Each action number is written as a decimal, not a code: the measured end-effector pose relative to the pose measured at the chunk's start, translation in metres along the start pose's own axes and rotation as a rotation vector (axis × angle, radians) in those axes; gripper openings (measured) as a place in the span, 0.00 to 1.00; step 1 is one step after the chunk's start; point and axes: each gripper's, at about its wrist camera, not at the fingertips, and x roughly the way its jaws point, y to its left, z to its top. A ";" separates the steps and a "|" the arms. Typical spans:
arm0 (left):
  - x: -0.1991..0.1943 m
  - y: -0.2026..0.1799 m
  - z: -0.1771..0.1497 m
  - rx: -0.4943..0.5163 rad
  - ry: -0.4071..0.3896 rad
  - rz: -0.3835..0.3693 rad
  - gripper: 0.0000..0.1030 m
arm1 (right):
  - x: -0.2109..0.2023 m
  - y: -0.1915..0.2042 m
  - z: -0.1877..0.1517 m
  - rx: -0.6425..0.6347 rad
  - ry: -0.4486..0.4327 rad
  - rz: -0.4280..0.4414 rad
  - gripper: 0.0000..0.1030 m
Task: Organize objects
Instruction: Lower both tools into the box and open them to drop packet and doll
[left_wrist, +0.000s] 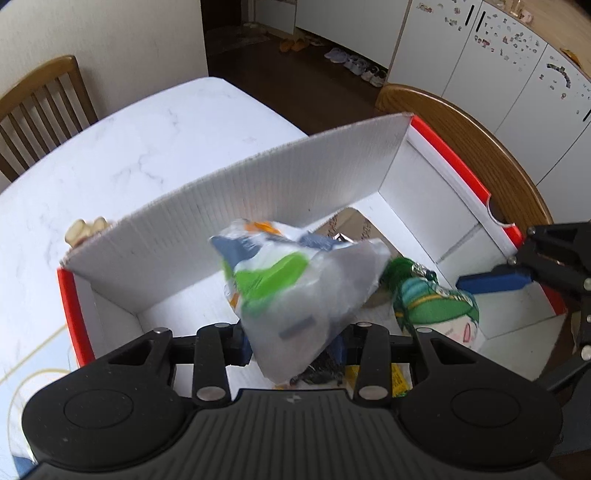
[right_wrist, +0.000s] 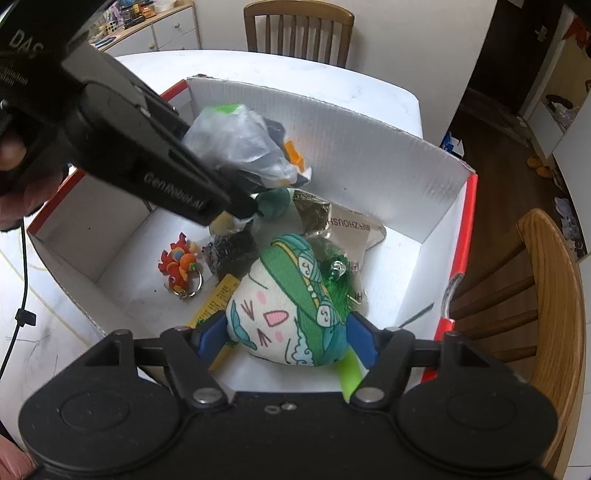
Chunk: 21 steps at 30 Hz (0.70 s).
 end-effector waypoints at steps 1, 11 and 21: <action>0.000 0.000 -0.002 -0.003 0.007 -0.009 0.38 | 0.000 -0.001 0.001 0.005 0.003 0.005 0.67; -0.015 -0.002 -0.017 -0.011 0.033 -0.071 0.63 | -0.009 -0.008 0.002 0.045 0.010 0.055 0.78; -0.042 -0.011 -0.027 0.004 0.007 -0.096 0.63 | -0.031 -0.010 0.000 0.062 -0.030 0.061 0.79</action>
